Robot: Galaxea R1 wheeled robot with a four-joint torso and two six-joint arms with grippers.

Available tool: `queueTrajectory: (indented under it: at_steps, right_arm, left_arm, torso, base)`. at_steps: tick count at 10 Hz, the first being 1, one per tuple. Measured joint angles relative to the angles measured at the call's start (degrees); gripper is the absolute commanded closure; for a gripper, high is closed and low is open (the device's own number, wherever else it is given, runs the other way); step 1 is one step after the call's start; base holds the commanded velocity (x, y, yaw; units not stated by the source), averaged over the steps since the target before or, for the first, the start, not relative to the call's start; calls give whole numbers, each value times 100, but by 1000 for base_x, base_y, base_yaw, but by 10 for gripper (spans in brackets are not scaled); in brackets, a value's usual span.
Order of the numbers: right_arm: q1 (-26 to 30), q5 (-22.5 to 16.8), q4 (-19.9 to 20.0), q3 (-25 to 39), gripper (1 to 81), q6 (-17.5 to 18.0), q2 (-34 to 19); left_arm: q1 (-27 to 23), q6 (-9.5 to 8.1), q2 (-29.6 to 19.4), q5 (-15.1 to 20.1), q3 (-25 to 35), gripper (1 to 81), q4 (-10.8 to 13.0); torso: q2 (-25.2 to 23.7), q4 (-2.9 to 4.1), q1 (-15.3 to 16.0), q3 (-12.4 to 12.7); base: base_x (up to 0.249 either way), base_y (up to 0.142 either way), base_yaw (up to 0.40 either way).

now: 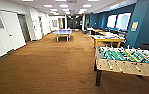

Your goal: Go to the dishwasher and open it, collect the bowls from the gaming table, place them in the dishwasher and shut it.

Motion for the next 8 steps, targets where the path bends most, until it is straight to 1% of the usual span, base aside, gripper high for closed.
queueTrajectory:
  at_steps: [6, 8]
  right_arm:
    - [-4, 33, -45, -17, 10, -2, 44]
    - [-24, 39, -55, -17, 10, -2, 44]
  left_arm:
    - [0, 0, 0, -1, 0, 10, 0]
    - [18, -2, 0, 0, 0, 10, 0]
  torso:
    - [0, 0, 0, 0]
    - [-2, 0, -4, 0]
  base:
    - [0, 0, 0]
    - [71, 0, 0]
